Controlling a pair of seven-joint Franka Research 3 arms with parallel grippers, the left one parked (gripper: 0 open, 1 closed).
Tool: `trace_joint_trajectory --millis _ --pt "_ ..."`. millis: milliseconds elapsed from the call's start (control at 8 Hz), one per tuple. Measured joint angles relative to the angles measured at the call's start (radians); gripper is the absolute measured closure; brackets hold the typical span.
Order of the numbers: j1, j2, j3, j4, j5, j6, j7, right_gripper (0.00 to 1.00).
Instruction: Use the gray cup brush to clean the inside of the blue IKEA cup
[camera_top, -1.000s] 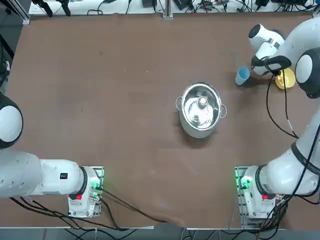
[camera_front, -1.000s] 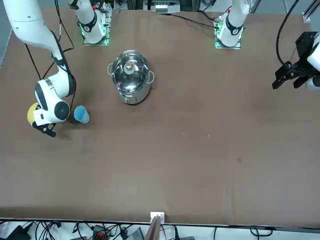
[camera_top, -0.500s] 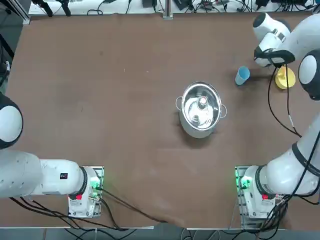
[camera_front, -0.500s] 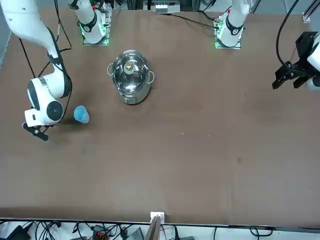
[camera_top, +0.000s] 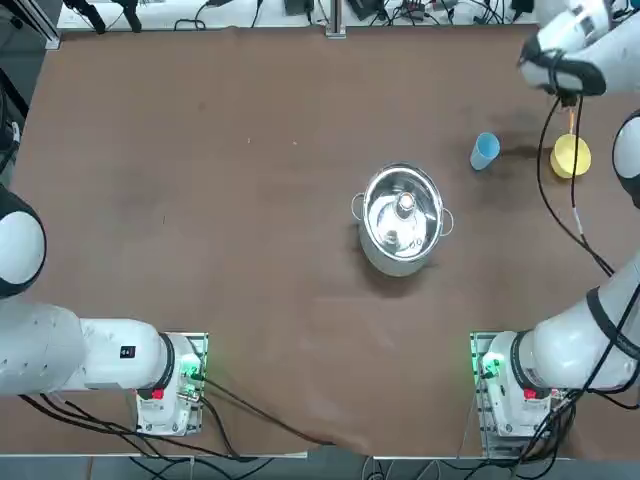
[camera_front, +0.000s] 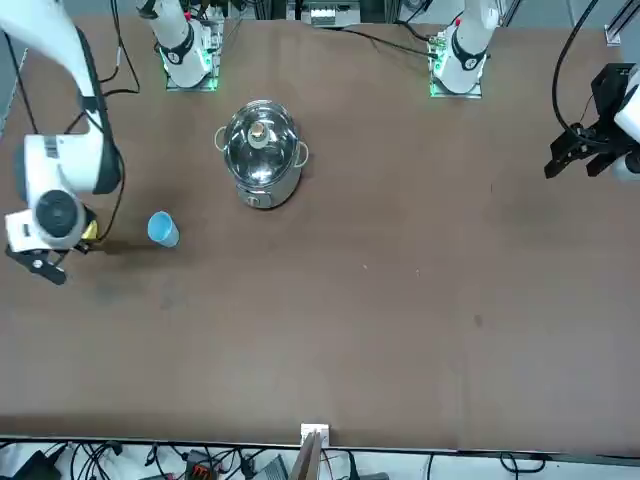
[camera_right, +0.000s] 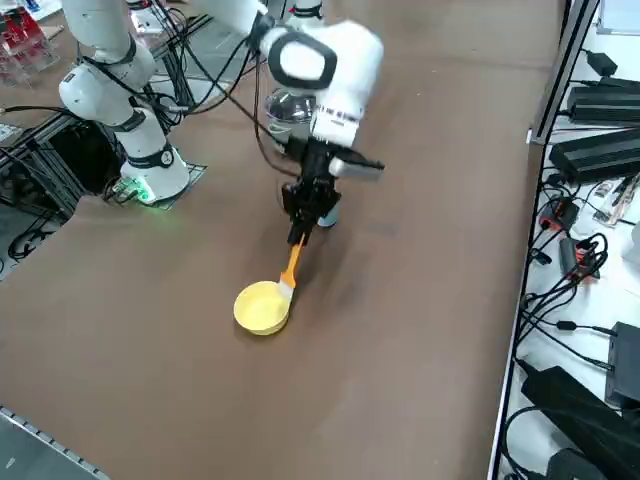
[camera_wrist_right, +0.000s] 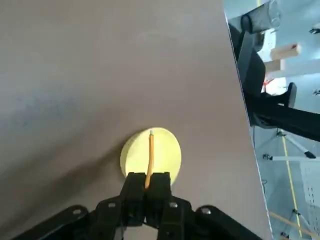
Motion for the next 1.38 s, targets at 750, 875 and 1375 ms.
trace_joint_trajectory --millis 750,875,1375 --pt "0.021 -0.108 0.099 0.15 0.448 -0.243 -0.123 0.96" --pt "0.021 -0.136 0.109 0.145 0.493 -0.256 -0.129 0.96" --pt "0.021 -0.218 0.135 -0.065 0.528 -0.057 -0.131 0.96"
